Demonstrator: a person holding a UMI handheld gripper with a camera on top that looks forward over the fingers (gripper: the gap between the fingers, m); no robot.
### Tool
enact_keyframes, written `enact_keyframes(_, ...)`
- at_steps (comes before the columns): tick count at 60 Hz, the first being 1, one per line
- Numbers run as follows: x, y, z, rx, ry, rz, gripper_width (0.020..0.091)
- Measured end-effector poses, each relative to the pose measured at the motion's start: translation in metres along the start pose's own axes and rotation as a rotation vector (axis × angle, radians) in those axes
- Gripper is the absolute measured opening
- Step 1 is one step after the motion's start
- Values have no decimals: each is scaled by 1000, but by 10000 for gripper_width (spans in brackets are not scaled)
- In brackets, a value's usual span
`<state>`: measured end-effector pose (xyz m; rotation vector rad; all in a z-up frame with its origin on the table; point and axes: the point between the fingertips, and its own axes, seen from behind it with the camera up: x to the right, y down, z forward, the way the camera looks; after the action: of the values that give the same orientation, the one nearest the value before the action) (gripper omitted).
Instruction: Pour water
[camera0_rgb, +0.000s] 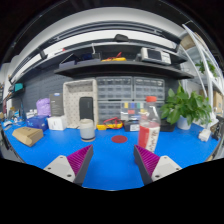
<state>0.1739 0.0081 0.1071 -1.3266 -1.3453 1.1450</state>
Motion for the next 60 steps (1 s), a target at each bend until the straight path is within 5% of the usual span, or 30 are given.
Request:
enact_keyframes(30, 119, -22, 74, 89, 118, -13, 829)
enact_keyframes(44, 115, -23, 102, 120, 85, -17, 564)
enact_keyframes(53, 112, -25, 103, 147, 84, -83, 474)
enact_keyframes(56, 111, -25, 103, 144, 99, -83, 361)
enact_keyframes(60, 110, -24, 105, 134, 99, -98, 358)
